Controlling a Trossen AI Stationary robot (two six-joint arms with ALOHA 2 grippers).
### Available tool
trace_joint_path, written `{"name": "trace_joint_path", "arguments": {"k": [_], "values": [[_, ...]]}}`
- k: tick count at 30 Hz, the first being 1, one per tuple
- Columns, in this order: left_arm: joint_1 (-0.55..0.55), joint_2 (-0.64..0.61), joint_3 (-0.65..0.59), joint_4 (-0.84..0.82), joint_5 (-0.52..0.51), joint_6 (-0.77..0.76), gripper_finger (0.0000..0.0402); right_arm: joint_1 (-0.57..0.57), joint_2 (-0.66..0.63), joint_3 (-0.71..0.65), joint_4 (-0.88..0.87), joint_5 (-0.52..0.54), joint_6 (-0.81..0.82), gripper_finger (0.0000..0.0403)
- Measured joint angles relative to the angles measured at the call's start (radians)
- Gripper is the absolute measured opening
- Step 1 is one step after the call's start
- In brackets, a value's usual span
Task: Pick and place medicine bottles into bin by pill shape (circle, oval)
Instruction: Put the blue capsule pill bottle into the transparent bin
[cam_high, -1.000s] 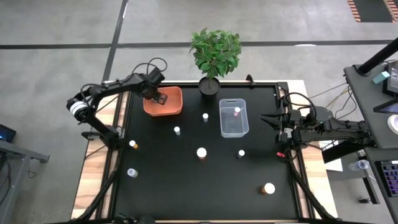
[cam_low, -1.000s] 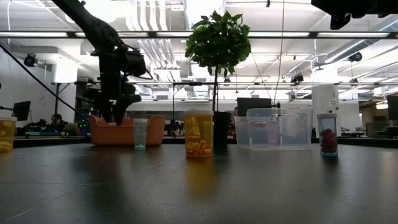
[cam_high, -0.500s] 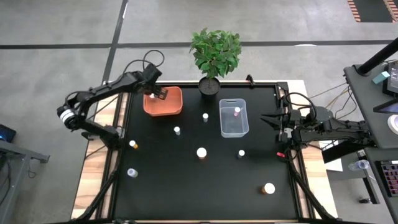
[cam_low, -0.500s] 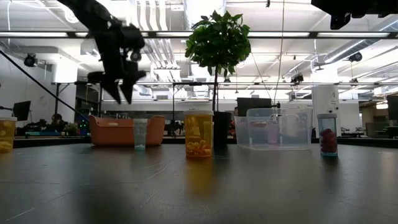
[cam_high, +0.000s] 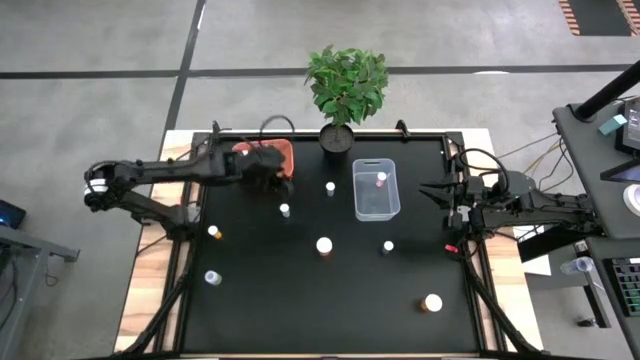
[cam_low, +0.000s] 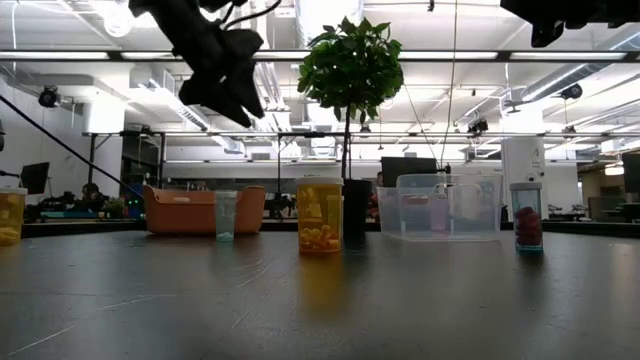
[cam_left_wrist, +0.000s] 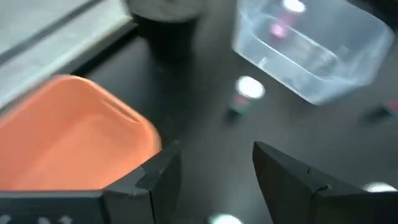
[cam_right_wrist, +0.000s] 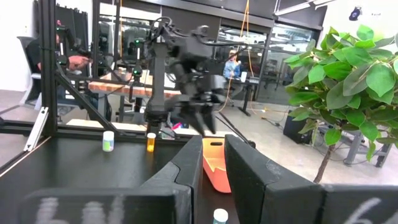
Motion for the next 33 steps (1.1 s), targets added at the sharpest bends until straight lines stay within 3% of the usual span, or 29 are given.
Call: {"name": "trace_joint_path", "arguments": {"k": [10,15,20,23,26,33], "values": [[-0.275,0.064,-0.001,0.029,0.0,-0.187,0.0178,0.0,0.0,0.0,0.0,0.0,0.0,0.0059],[-0.388,0.114,-0.002,0.116,0.0,-0.156,0.0178,0.0,0.0,0.0,0.0,0.0,0.0,0.0059],[-0.485,0.155,-0.005,0.238,0.0,0.002,0.0178,0.0,0.005,0.0,0.014,-0.015,0.019,0.0059],[-0.545,0.167,-0.015,0.349,0.0,0.193,0.0178,0.0,0.042,0.0,0.095,-0.113,0.025,0.0059],[-0.582,0.169,-0.016,0.42,0.0,0.357,0.0178,0.001,0.112,0.0,0.189,-0.17,0.05,0.0059],[-0.579,0.116,-0.032,0.429,-0.035,0.569,0.0178,0.001,0.309,0.008,0.304,-0.176,0.048,0.0059]]}}
